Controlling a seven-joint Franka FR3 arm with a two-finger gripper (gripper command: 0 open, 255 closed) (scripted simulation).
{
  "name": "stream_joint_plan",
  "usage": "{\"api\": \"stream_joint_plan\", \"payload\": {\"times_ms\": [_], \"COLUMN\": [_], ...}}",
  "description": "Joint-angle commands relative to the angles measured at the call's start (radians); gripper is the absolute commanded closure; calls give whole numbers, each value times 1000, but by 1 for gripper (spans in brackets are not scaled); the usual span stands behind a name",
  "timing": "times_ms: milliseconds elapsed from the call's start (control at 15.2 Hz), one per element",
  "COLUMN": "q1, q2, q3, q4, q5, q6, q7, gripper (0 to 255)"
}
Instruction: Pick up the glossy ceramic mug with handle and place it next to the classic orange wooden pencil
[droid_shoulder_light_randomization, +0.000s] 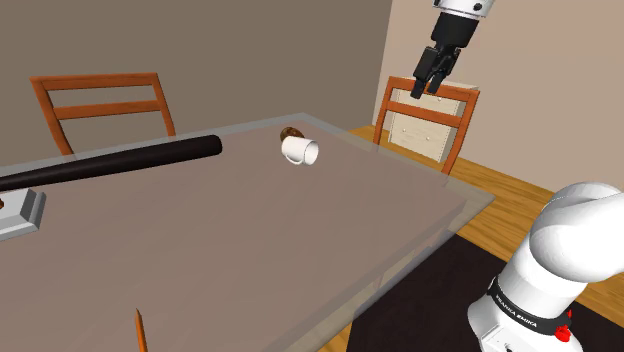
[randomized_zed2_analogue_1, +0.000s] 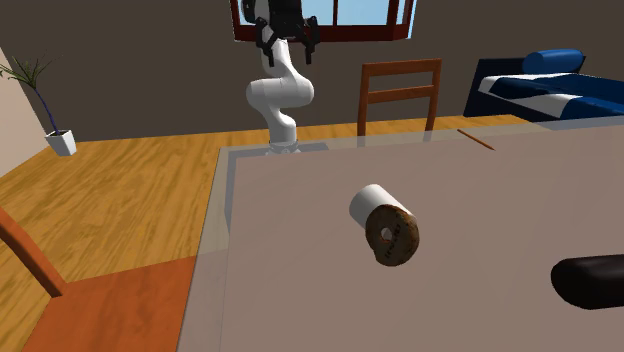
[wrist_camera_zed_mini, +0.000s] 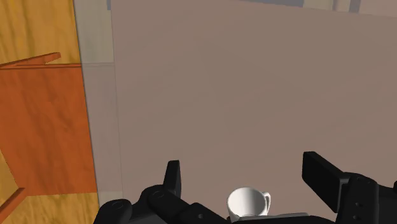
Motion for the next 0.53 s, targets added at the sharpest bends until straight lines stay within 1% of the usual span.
{"api": "stream_joint_plan", "payload": {"times_ms": [0,462], "q1": [0,28], "q2": [0,167], "q3": [0,24], "q4": [0,-47], "q5": [0,-19], "q6": [0,247], "q7": [0,-41], "gripper": [0,0]}}
